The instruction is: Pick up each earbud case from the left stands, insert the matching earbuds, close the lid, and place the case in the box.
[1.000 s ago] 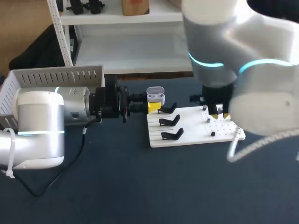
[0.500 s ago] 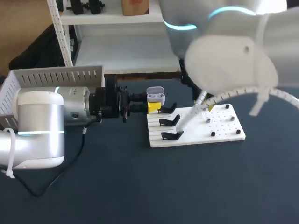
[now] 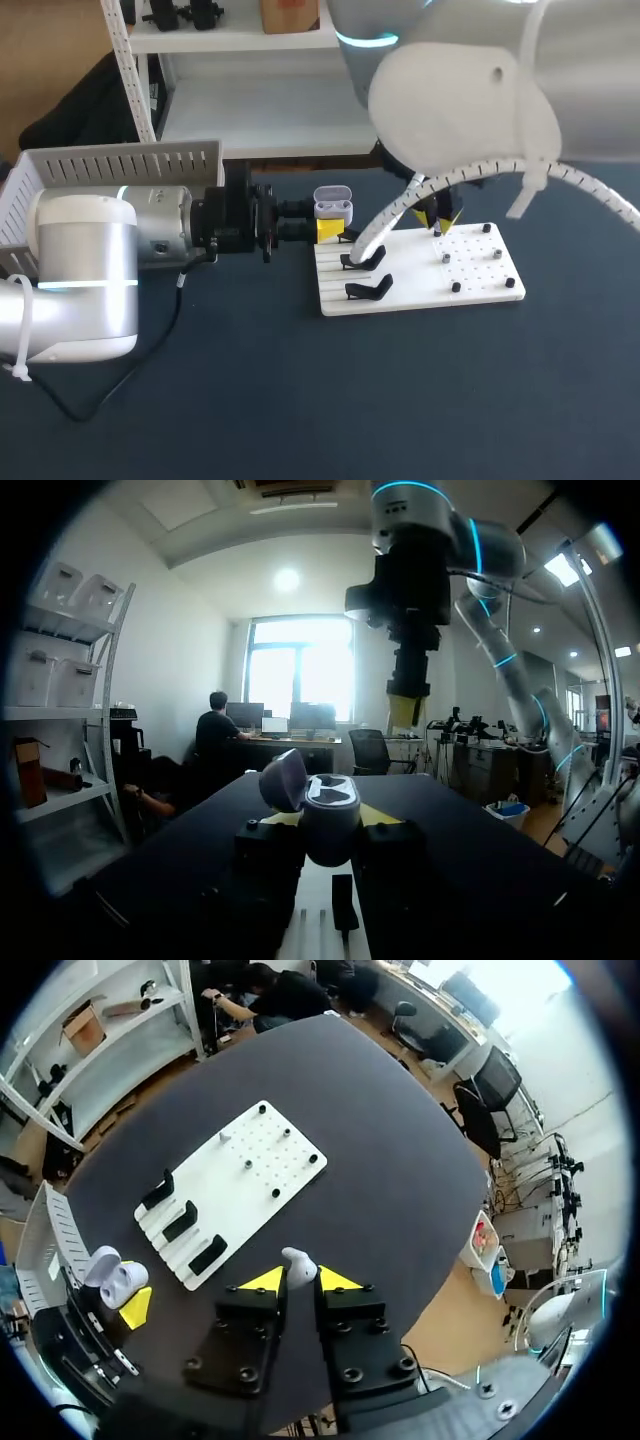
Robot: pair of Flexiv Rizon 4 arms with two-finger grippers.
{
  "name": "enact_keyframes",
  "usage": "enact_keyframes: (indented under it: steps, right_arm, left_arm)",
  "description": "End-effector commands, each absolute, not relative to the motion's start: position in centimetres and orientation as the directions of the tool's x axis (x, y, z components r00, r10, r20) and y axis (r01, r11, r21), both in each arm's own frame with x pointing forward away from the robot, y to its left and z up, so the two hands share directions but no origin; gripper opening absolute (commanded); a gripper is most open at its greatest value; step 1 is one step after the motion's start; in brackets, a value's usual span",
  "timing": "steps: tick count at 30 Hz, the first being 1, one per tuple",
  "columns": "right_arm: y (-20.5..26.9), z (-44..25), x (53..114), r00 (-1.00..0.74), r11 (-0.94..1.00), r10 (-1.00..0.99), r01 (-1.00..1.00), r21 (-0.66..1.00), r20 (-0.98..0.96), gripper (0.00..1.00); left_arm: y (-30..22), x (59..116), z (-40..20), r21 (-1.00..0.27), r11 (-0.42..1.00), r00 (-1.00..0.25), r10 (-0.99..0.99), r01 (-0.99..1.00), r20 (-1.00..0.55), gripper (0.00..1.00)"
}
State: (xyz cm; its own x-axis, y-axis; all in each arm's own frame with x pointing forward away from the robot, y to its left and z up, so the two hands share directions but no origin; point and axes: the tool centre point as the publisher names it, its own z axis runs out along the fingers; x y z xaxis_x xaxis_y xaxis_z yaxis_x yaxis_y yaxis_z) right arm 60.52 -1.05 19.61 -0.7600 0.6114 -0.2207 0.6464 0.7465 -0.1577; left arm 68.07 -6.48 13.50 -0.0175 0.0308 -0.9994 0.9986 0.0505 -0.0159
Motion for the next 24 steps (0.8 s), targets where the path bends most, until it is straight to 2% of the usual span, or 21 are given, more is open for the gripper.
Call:
enact_keyframes:
  steps: [1, 2, 7, 14, 24]
  right_arm:
    - [0.1, 19.9, 61.1, -0.612, 0.595, 0.765, 0.791, -0.147, -0.199, 0.00]
    - [0.4, 20.1, 61.5, -0.576, 0.561, 0.805, 0.817, -0.135, -0.141, 0.00]
    - [2.6, 21.6, 62.3, -0.432, 0.426, 0.897, 0.902, -0.077, -0.094, 0.00]
    - [5.0, 22.6, 63.1, -0.383, 0.376, 0.916, 0.923, -0.076, -0.116, 0.00]
    - [6.9, 22.2, 64.3, -0.421, 0.420, 0.904, 0.907, -0.038, -0.075, 0.00]
  left_arm:
    - [-6.5, 68.1, 13.5, -0.015, 0.051, -0.017, 0.029, 0.999, -0.999, 0.00]
    - [-6.5, 68.1, 13.5, -0.015, 0.051, -0.017, 0.029, 0.999, -0.999, 0.00]
    - [-6.5, 68.1, 13.5, -0.015, 0.051, -0.017, 0.029, 0.999, -0.999, 0.00]
    - [-6.5, 68.1, 13.5, -0.015, 0.051, -0.017, 0.029, 0.999, -0.999, 0.00]
    - [-6.5, 68.1, 13.5, -0.015, 0.051, -0.017, 0.029, 0.999, -0.999, 0.00]
